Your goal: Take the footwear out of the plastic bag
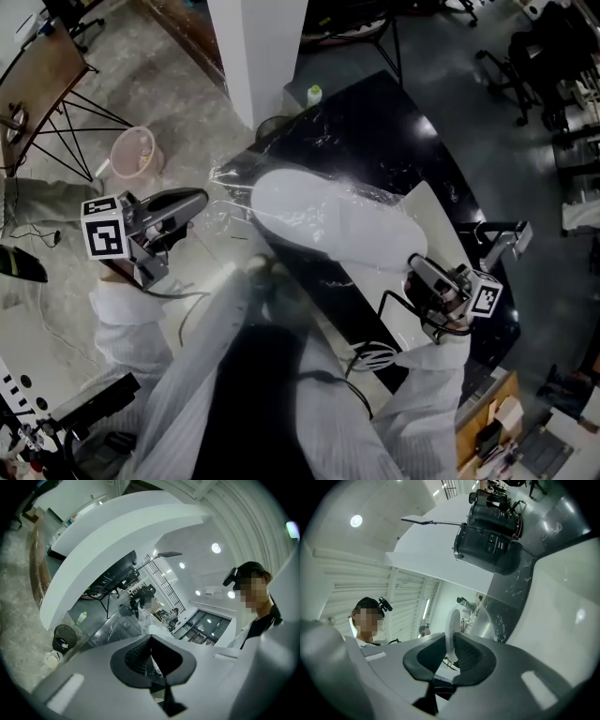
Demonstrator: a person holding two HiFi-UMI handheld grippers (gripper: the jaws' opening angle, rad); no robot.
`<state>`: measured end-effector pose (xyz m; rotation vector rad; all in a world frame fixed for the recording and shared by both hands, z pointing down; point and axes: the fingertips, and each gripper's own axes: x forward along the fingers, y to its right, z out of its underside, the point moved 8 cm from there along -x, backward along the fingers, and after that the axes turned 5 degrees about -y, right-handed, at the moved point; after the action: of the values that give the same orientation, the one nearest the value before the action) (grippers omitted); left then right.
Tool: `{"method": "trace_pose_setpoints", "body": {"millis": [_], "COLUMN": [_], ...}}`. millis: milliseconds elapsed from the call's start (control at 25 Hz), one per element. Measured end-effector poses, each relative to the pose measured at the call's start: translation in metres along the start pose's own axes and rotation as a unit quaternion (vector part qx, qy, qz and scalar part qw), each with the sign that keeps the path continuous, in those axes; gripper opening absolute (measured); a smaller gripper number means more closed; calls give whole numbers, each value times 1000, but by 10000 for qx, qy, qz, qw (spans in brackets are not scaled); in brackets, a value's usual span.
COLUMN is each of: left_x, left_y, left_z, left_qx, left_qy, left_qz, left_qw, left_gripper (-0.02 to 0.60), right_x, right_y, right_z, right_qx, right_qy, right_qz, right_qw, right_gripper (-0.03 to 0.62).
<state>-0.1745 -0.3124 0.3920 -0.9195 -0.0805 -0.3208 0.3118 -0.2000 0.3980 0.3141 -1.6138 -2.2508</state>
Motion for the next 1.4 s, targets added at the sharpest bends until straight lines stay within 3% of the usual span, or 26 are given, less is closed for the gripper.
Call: {"method": "trace_pose_setpoints", "body": {"millis": [200,400,560,800,920,1040,1120,1240,1400], "left_x": [-16,-29,-27,-1,20,41,53,64,63], "left_y": [-3,-4,13,65,89,105,113,121,122], "left_z": [-4,-16,-34,-60,-65,-62,-59,-56,-56], "left_qx": [19,54,239,929,1403,1851,2051,2231,2263], "left_qy": [82,287,717,1209,1371,1455,1432,1415,1423], "left_qz": [-386,-1157,-1574,-2178,-2442,-2662,-2721,-2741,-2802], "left_qw": [9992,9928,9846,9640,9497,9347,9292,9247,9220], "left_gripper": [2,3,3,3,3,3,3,3,3], "right_x": [-26,-53,-59,-17,12,36,51,69,82], "right_y": [-4,-22,-51,-102,-110,-111,-113,-116,-115], "right_z": [-2,-5,-6,-8,-8,-11,-12,-13,-14], "right_qx": [-94,-406,-1038,-2284,-2610,-2775,-2951,-3189,-3247], "right_qy": [279,807,1335,1949,2152,2287,2249,2119,2130], "right_qz": [605,1525,2530,3703,4127,4245,4326,4406,4374], "right_qw": [9977,9842,9526,8791,8457,8309,8217,8120,8111], "right_gripper": [64,64,63,61,61,61,61,61,60]}}
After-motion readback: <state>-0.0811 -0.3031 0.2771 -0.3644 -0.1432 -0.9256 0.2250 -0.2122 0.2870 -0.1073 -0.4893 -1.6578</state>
